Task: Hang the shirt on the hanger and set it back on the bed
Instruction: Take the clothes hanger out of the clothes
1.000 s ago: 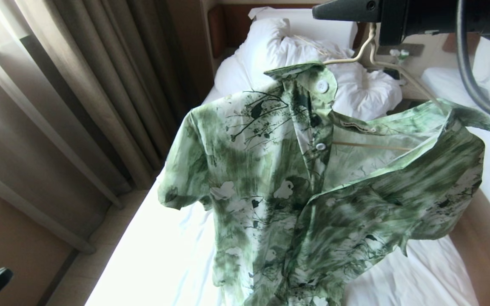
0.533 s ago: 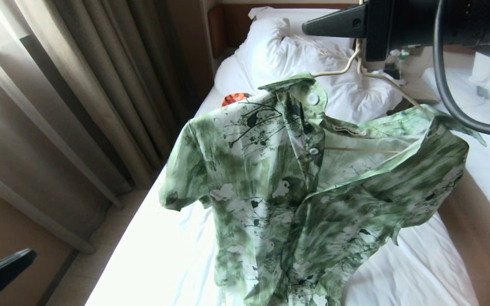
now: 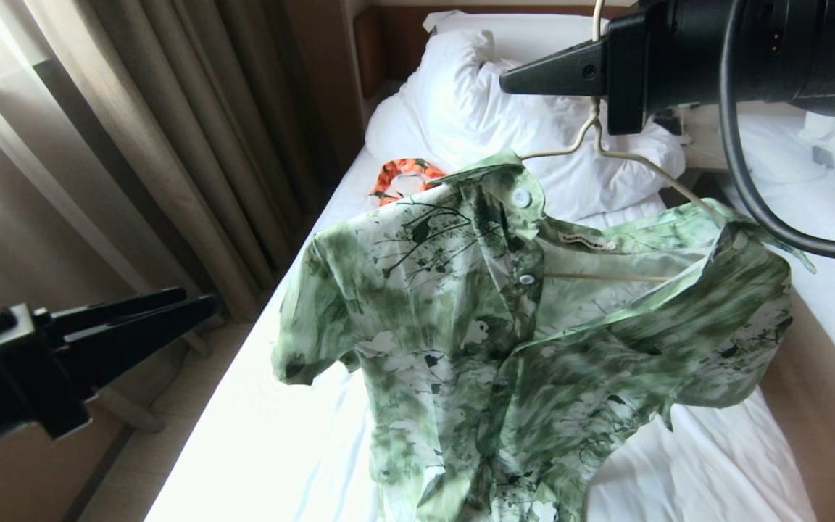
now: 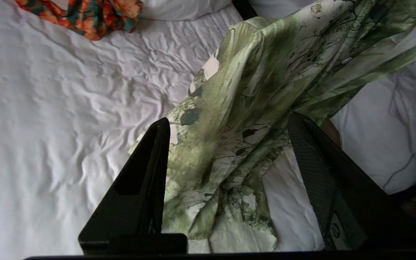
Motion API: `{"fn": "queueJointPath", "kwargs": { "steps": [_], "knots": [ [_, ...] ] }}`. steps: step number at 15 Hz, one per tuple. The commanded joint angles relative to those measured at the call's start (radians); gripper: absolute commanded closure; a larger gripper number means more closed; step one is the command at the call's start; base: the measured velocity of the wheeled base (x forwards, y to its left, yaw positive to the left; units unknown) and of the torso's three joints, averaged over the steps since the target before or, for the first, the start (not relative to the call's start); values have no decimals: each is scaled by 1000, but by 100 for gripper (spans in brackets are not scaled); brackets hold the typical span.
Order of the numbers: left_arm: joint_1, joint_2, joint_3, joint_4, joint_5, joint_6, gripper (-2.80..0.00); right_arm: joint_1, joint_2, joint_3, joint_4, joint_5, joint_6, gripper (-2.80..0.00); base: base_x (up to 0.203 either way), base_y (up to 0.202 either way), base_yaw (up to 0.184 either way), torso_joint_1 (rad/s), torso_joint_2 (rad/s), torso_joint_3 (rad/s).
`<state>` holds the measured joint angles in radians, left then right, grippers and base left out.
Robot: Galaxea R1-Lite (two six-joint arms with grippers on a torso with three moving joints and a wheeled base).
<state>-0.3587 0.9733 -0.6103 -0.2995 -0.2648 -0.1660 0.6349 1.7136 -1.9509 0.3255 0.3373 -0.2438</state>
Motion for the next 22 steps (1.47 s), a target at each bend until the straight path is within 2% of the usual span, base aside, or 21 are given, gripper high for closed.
{"fn": "queueJointPath", "kwargs": {
  "steps": [1, 5, 8, 14, 15, 22],
  "knots": [
    [3, 109, -29, -5, -27, 0, -280, 7, 6, -2, 1, 2, -2, 0, 0, 0, 0, 0, 0, 0],
    [4, 223, -15, -121, -31, 5, -280, 11, 11, -3, -6, 2, -2, 0, 0, 0, 0, 0, 0, 0],
    [2, 248, 30, -182, -33, 2, -280, 9, 12, -6, -8, 2, -2, 0, 0, 0, 0, 0, 0, 0],
    [-32, 355, 60, -302, -31, -5, -280, 12, 12, -10, -7, -1, -2, 0, 0, 0, 0, 0, 0, 0],
    [-34, 366, 67, -339, -30, -4, 0, 12, 14, -10, -8, -1, -2, 0, 0, 0, 0, 0, 0, 0],
    [-35, 329, 93, -361, -19, -25, 0, 12, 14, -11, -10, -7, 15, 0, 0, 0, 0, 0, 0, 0]
  ]
}}
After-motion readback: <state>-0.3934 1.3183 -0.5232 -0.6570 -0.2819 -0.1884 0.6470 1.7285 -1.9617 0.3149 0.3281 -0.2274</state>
